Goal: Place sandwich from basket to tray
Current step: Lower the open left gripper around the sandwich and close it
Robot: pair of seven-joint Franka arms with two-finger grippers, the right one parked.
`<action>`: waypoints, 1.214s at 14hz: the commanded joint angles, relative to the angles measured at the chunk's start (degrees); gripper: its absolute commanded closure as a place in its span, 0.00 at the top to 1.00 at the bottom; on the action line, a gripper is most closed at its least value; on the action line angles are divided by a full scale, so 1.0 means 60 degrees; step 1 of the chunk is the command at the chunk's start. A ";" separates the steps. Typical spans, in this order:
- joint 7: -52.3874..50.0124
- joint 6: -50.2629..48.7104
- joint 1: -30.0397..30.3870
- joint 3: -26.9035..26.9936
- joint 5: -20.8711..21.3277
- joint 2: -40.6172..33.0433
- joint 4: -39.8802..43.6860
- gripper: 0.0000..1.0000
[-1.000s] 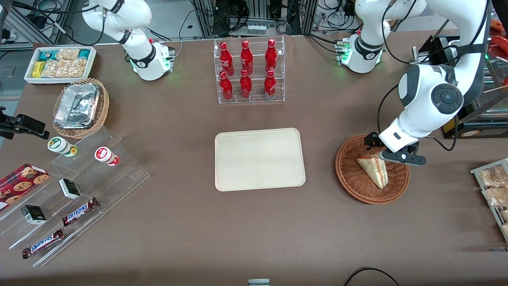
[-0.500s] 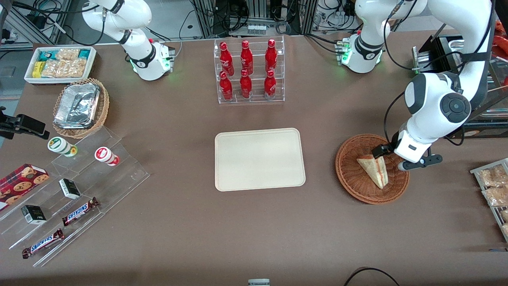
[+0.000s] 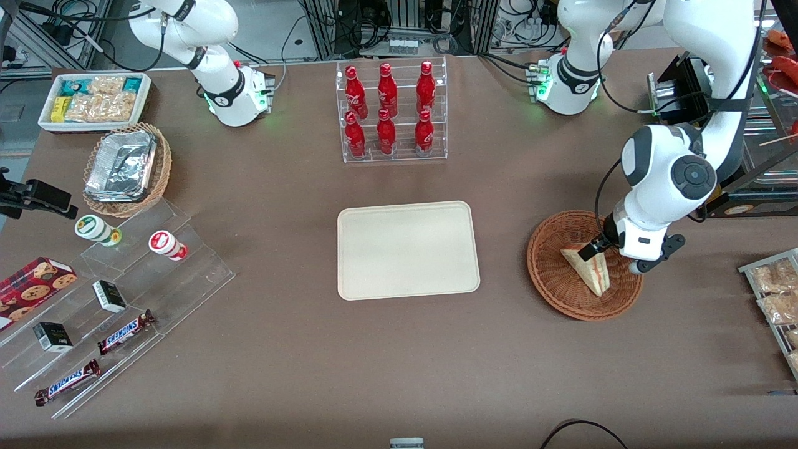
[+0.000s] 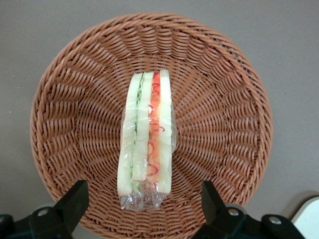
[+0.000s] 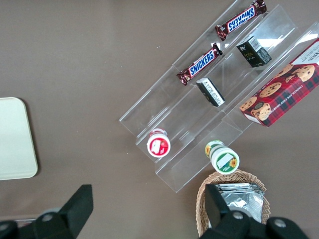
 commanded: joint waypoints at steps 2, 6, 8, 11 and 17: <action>-0.0218 0.0575 -0.0031 0.0009 -0.0040 0.0386 -0.0023 1.00; -0.0203 0.1089 -0.0017 0.0024 -0.0010 0.0914 -0.0023 1.00; -0.0203 0.1265 -0.0017 0.0024 0.0004 0.0988 -0.0067 0.98; -0.0058 0.1237 -0.0002 0.0024 0.0019 0.0915 -0.0214 0.00; 0.0161 0.0448 -0.0031 -0.0005 0.0341 0.0506 -0.0054 0.00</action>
